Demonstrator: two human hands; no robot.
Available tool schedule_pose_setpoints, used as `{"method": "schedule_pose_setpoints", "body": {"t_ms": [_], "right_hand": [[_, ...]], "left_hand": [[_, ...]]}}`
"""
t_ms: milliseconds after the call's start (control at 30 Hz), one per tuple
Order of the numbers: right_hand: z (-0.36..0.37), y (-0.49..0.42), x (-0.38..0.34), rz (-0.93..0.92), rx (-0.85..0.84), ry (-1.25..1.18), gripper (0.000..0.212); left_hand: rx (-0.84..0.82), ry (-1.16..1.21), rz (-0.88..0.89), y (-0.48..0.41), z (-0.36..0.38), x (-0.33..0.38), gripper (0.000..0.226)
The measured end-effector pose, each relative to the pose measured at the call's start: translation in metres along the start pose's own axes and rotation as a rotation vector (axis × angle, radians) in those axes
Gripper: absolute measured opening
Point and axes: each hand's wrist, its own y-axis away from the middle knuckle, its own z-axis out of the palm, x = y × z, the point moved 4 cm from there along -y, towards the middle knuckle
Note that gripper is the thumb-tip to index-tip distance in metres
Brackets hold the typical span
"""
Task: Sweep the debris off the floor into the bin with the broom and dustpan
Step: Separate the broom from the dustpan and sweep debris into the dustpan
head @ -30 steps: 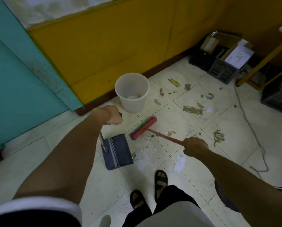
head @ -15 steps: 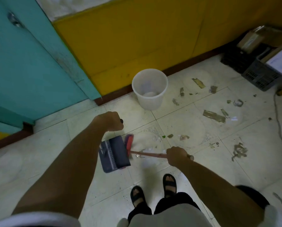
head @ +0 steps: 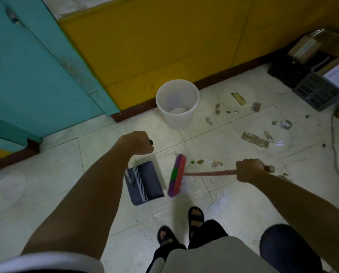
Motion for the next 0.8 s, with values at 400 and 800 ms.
{"method": "schedule_pose_setpoints", "body": {"t_ms": [400, 800], "right_hand": [[0.008, 0.065, 0.045, 0.159, 0.066, -0.139, 0.023], [0.065, 0.062, -0.013, 0.232, -0.012, -0.622, 0.029]], "left_hand": [[0.021, 0.034, 0.091, 0.033, 0.020, 0.002, 0.030], [0.051, 0.017, 0.128, 0.039, 0.028, 0.049, 0.041]]}}
